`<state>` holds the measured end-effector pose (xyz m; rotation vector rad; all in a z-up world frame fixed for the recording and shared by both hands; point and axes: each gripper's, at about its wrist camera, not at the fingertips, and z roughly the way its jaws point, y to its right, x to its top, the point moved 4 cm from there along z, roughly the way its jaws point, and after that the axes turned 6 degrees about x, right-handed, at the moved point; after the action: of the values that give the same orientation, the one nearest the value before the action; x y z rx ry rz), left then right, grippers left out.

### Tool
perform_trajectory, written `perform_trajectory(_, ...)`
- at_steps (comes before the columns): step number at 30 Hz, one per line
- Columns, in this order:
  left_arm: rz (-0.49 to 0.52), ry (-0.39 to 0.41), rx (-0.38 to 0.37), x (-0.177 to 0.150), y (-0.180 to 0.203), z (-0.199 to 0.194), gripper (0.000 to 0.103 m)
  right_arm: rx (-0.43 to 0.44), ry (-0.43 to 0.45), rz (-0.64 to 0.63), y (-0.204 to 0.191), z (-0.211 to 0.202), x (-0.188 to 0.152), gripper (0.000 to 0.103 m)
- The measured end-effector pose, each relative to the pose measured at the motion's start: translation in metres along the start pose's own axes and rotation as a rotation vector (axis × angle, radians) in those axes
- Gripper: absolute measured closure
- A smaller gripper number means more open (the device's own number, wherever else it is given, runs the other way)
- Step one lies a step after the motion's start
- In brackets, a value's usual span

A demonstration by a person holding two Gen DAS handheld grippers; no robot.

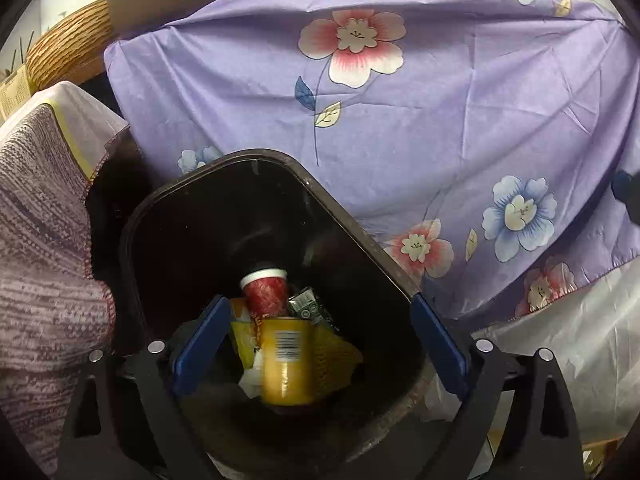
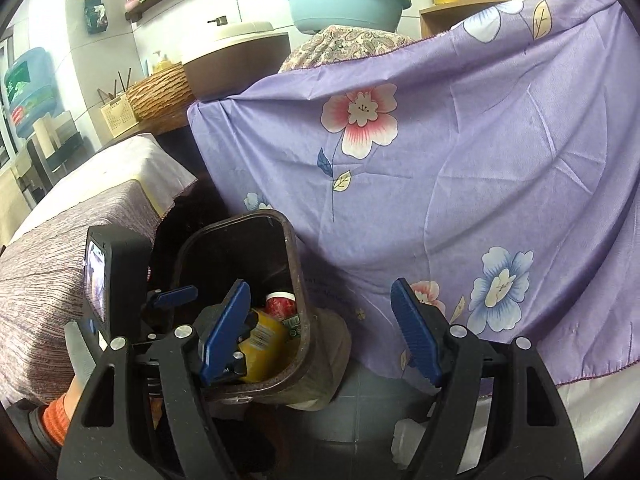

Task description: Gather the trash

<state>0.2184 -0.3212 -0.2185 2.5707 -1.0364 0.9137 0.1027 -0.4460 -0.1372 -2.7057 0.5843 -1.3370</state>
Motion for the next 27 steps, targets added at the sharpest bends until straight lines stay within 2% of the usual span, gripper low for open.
perform_trajectory(7,-0.023,0.088,-0.043,-0.011,0.003,-0.053,0.006,-0.022,0.042,0.019,0.008,-0.016,0.006,0.026)
perform_trajectory(10,-0.022,0.153,-0.060,-0.018,0.006,-0.091,0.006,-0.033,0.058,0.031,0.012,-0.023,0.011,0.026)
perform_trajectory(14,-0.021,0.266,-0.041,-0.022,0.002,-0.147,0.006,-0.057,0.098,0.009,0.004,-0.036,0.015,0.024)
perform_trajectory(16,-0.031,0.345,-0.006,-0.024,-0.006,-0.182,0.006,-0.064,0.126,-0.020,-0.007,-0.045,0.017,0.013)
perform_trajectory(18,-0.056,0.427,0.038,-0.029,-0.019,-0.215,0.005,-0.048,0.167,-0.050,-0.024,-0.057,0.018,0.009)
perform_trajectory(20,-0.087,0.474,0.079,-0.035,-0.034,-0.239,0.005,-0.023,0.201,-0.086,-0.045,-0.069,0.018,0.007)
perform_trajectory(27,-0.194,0.532,0.268,-0.066,-0.080,-0.288,0.005,0.109,0.315,-0.197,-0.117,-0.109,0.012,0.006)
